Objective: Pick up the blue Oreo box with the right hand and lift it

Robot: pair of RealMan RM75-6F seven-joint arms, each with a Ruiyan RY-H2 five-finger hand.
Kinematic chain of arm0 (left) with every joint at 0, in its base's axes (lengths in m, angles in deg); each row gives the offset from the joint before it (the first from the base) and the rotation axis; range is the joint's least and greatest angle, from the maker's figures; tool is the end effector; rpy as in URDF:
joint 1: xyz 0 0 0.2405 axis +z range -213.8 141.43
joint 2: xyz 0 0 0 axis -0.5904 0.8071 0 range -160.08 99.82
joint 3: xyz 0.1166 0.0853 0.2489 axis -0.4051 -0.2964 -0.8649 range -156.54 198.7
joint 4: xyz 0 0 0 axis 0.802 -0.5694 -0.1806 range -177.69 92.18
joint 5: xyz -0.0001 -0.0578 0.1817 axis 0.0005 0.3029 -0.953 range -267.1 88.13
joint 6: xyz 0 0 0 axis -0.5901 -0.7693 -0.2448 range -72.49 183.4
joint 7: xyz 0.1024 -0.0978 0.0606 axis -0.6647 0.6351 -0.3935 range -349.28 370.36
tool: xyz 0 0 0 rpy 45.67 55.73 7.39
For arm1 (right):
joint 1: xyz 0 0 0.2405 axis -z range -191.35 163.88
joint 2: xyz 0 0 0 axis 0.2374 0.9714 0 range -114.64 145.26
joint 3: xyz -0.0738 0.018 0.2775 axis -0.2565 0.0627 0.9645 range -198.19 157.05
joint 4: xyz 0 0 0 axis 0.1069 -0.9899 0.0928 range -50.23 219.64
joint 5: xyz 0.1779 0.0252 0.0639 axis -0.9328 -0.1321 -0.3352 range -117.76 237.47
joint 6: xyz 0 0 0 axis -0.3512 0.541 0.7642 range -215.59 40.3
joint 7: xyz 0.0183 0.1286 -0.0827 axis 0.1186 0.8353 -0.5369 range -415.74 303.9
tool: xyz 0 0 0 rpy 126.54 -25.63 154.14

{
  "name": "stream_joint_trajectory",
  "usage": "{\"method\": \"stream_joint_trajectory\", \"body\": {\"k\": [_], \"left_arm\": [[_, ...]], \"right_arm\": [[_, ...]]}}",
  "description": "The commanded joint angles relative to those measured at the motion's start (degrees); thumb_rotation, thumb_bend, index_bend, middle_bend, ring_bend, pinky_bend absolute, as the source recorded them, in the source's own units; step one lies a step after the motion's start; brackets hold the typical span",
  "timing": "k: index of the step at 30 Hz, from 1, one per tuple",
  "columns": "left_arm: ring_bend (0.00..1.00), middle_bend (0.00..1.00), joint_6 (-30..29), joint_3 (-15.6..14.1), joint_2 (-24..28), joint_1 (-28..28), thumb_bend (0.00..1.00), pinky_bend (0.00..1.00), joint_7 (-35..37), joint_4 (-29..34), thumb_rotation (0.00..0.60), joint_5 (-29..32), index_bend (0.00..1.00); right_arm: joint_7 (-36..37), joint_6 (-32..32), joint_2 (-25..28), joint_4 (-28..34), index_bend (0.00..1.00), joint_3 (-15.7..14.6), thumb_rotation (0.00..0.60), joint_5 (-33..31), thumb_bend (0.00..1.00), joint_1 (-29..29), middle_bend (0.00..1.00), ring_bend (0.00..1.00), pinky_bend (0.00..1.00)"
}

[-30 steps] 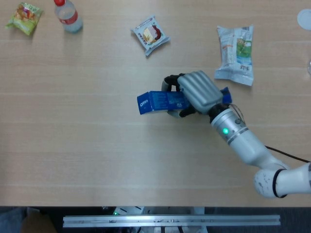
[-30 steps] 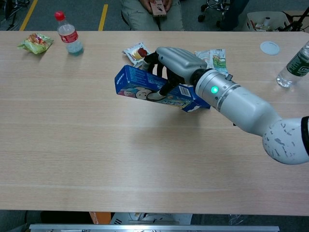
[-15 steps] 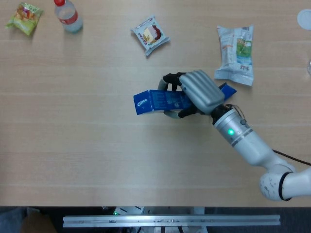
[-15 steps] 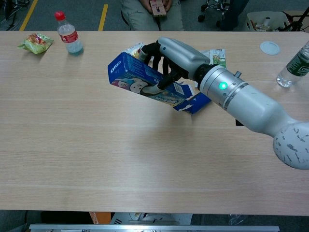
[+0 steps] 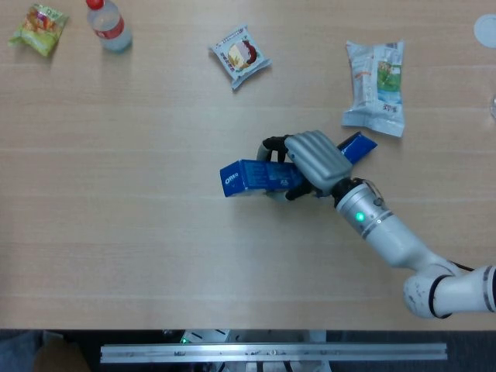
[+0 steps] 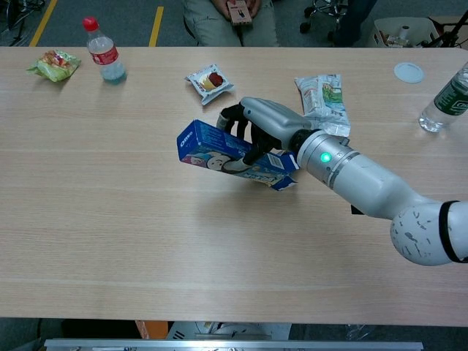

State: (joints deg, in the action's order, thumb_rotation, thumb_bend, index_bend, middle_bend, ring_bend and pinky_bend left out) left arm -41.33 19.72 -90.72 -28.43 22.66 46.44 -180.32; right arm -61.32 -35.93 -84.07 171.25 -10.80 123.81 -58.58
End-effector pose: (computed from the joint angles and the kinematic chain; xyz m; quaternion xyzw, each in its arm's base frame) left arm -0.3543 0.1019 0.2285 -0.5357 -0.4194 -0.4074 0.6092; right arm -0.1110 -0.3290 -0.0742 0.7078 -0.5115 0.4223 0.2431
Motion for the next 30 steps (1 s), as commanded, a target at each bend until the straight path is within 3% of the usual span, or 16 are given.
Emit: {"method": "stream_joint_trajectory", "body": {"k": [1,7,16,26,30], "left_arm": [[0.10,0.12,0.0,0.0,0.0,0.0,0.26,0.07,0.0,0.0,0.600,-0.1,0.12],[0.10,0.12,-0.2,0.1,0.1,0.0,0.26,0.07,0.1,0.0,0.600,-0.1,0.12],[0.10,0.12,-0.2,0.0,0.1,0.0,0.26,0.07,-0.2,0.2,0.600,-0.1,0.12],[0.10,0.12,0.0,-0.1,0.0,0.0,0.26,0.07,-0.1,0.1,0.600,-0.2,0.12],[0.10,0.12,0.0,-0.1,0.0,0.0,0.26,0.07,-0.1,0.0,0.600,-0.2,0.12]], "right_arm": [[0.1,0.1,-0.1,-0.2,0.51,0.1,0.600,0.5,0.23,0.1,0.46,0.47,0.53],[2.9,0.9,-0.3,-0.2,0.51,0.4,0.600,2.4,0.26,1.0,0.46,0.47,0.53],[12.7,4.4,0.9,1.5,0.51,0.9,0.600,11.3,0.25,2.6,0.46,0.47,0.53],[16.7,2.9,1.8,1.8,0.50,-0.1,0.600,11.5,0.01,3.5,0.46,0.47,0.53],[16.6,3.3,1.2,0.8,0.49,-0.2,0.600,11.7,0.02,3.7,0.46,0.46,0.54]]}}
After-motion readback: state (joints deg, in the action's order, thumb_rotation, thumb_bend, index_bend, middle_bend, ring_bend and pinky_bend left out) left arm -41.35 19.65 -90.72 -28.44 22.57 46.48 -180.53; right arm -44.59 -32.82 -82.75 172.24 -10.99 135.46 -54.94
